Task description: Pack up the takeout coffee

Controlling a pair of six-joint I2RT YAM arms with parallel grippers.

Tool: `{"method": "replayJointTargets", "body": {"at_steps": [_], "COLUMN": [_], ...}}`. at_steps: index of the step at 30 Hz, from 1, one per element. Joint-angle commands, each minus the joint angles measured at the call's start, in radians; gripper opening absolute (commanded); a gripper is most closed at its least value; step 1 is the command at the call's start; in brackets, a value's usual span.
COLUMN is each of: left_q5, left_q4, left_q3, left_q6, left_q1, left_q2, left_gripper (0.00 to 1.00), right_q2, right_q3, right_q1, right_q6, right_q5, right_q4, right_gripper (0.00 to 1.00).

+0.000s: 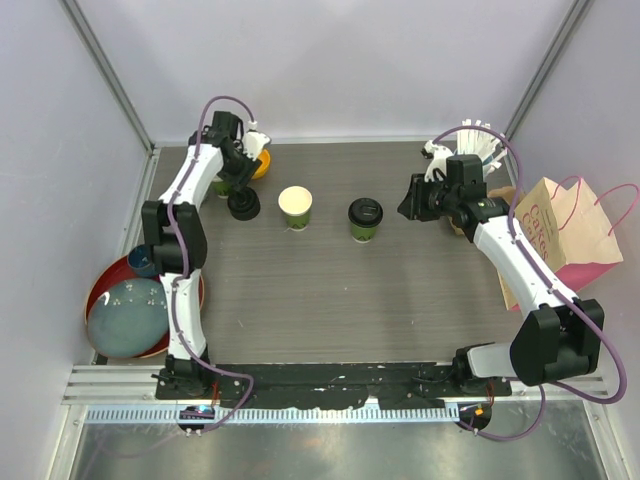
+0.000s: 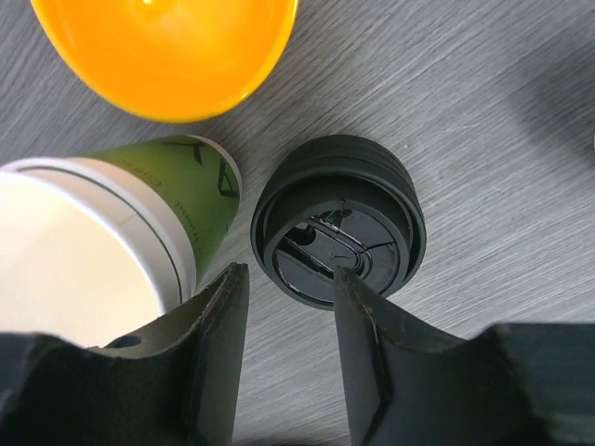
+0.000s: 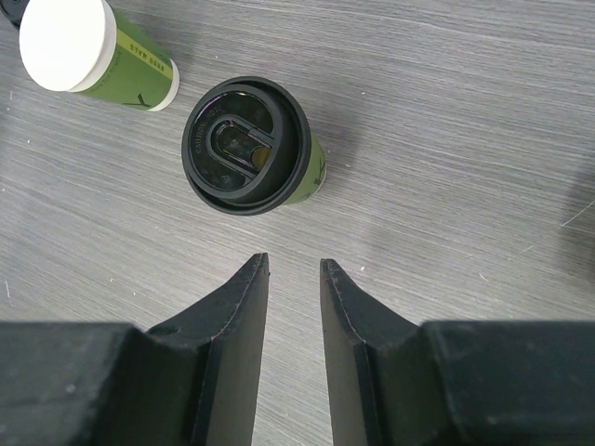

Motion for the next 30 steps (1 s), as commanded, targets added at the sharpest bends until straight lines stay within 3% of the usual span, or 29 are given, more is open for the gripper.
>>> {"method": "replayJointTargets", "body": {"at_steps": [1, 5, 30], "left_q5": [0.033, 0.044, -0.004], "left_q4": [-0.064, -0.111, -0.1], "left_q3": [0.088, 0.115, 0.201], "left_q6": [0.098, 0.124, 0.136], "left_q1": [0.004, 0.005, 0.008], "left_q2": [0.018, 0.044, 0.148], "left_gripper": [0.43, 0.38, 0.35], "right_q2": [0.001, 0.003, 0.032], "right_q3": [0.007, 0.012, 0.021], "right_q1": [0.008, 0.012, 0.039], "right_q6": [-0.016, -0.019, -0.041], "right_q5": [-0.012, -0.013, -0.027], "right_q4": [0.012, 0.009, -0.015], "right_gripper": [0.35, 0.34, 0.35]}}
